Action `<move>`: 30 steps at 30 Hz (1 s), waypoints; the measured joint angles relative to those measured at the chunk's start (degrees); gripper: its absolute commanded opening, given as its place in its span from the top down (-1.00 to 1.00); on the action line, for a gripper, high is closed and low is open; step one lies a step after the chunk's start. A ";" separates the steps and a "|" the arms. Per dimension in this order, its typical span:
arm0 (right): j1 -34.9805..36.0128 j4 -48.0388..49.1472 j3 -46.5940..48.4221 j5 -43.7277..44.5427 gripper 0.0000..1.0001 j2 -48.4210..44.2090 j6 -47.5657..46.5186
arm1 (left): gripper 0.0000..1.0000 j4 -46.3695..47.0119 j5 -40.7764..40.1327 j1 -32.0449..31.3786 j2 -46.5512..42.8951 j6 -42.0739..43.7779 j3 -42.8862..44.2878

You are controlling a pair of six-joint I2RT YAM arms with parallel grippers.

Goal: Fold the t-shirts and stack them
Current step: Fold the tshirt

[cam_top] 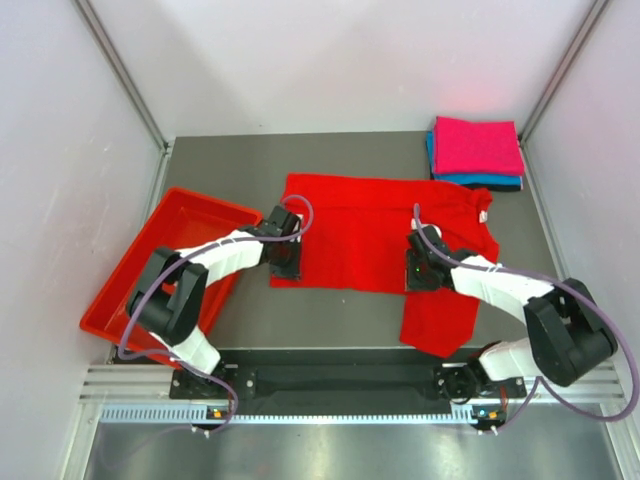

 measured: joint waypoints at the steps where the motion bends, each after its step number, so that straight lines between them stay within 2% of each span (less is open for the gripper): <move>1: 0.22 -0.46 -0.66 0.04 0.40 -1.07 0.28 | 0.59 0.02 -0.55 -0.13 -0.70 0.02 -0.52; 11: 2.43 -3.87 -5.90 0.85 0.39 -8.90 3.02 | 0.59 -2.69 -3.41 -1.09 -12.31 -1.49 -10.60; 17: 5.01 -5.64 -7.69 1.05 0.39 -12.13 5.84 | 0.57 -3.69 -3.28 -1.22 -14.69 -3.15 -11.98; 20: 5.79 -7.89 -8.04 1.01 0.39 -14.19 6.91 | 0.54 -5.11 -2.80 -1.25 -16.33 -3.67 -10.97; 25: 5.81 -10.16 -6.73 1.70 0.36 -15.45 7.32 | 0.49 -5.57 -2.43 -1.33 -16.87 -3.67 -4.61; 30: 5.38 -10.25 4.00 5.90 0.41 -7.13 4.24 | 0.48 -3.63 -1.99 -1.42 -12.13 -2.67 1.25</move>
